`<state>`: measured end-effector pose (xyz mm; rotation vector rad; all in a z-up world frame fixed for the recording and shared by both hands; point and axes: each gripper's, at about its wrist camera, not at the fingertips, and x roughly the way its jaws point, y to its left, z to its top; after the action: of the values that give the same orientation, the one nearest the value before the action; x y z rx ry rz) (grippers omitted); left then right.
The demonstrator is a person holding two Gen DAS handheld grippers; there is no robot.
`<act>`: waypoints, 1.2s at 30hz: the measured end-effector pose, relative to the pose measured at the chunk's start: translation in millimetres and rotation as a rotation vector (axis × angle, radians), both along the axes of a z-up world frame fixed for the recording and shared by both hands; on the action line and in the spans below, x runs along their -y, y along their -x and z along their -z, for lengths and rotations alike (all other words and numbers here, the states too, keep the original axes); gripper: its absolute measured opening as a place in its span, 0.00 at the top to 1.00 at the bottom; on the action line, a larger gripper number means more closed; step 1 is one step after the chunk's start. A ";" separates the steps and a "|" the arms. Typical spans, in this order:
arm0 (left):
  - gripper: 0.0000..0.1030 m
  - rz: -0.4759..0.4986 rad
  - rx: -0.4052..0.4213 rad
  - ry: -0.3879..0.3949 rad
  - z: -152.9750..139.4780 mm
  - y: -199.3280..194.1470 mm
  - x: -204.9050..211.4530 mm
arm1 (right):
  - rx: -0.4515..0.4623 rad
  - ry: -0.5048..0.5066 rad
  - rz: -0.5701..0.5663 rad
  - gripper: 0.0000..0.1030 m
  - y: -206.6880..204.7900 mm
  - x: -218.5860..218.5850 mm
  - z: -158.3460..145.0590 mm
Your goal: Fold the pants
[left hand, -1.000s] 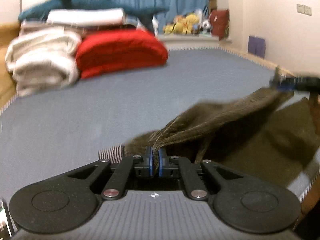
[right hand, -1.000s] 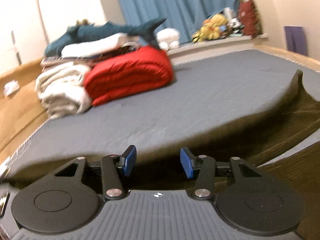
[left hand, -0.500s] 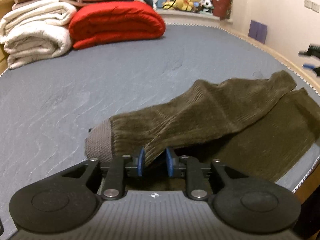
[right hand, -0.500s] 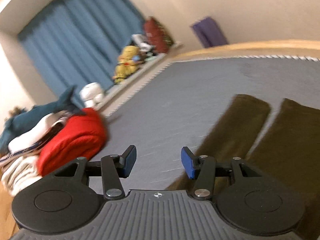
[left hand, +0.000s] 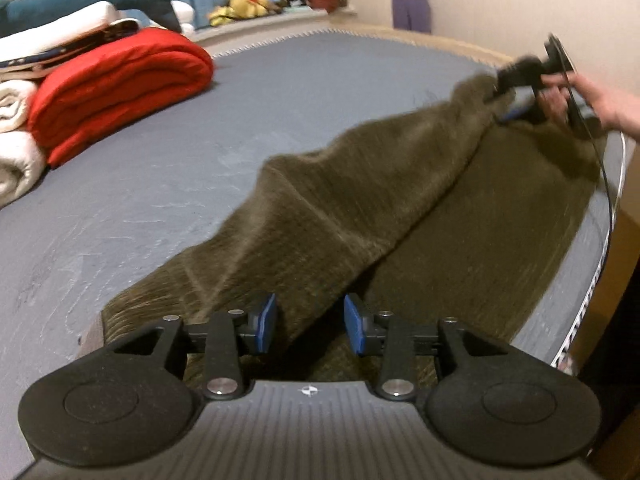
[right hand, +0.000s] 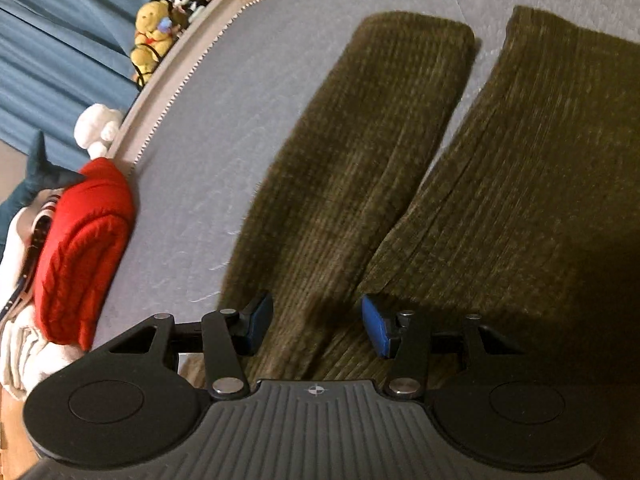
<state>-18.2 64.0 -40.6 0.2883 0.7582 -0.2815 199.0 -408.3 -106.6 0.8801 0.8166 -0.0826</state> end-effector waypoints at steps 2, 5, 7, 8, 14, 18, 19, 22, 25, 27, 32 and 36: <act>0.60 0.007 -0.009 -0.020 5.6 -4.9 3.9 | -0.010 0.002 0.004 0.50 -4.1 0.3 4.3; 0.57 0.014 -0.010 -0.053 12.7 -10.0 8.1 | -0.008 0.013 0.007 0.51 -7.0 -0.6 3.5; 0.50 0.024 0.000 -0.087 17.2 -10.8 13.0 | -0.005 0.026 0.003 0.51 -9.8 -4.4 1.9; 0.49 0.029 0.005 -0.110 19.7 -11.1 16.1 | -0.004 0.033 -0.001 0.54 -11.5 -4.1 2.1; 0.55 0.041 0.018 -0.229 33.8 -17.7 24.4 | -0.006 0.032 0.010 0.92 -10.8 4.9 9.0; 0.75 0.006 0.019 -0.233 35.6 -23.9 20.3 | 0.012 0.030 0.012 0.97 -5.7 8.6 6.5; 0.79 -0.001 0.019 -0.229 34.5 -25.0 19.1 | 0.022 0.031 0.014 0.97 -4.6 8.3 3.9; 0.84 -0.020 0.032 -0.206 28.7 -23.2 15.0 | 0.063 0.030 0.029 0.97 3.0 9.8 -8.5; 0.86 -0.022 0.048 -0.166 19.1 -16.9 10.2 | 0.120 0.024 0.051 0.98 16.1 16.0 -29.1; 0.87 -0.016 0.064 -0.141 12.0 -11.8 6.9 | 0.165 0.036 0.058 0.98 25.3 19.0 -44.0; 0.87 -0.001 0.113 -0.070 -10.3 4.6 -6.1 | 0.212 0.046 0.082 0.98 60.3 31.7 -77.6; 0.87 0.045 0.126 -0.020 -25.3 20.9 -20.4 | 0.199 0.070 0.087 0.98 106.1 38.1 -100.6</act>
<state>-39.1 84.4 -15.4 0.3388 0.6313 -0.2958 92.9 -446.3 -6.0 0.8428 0.5865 -0.0977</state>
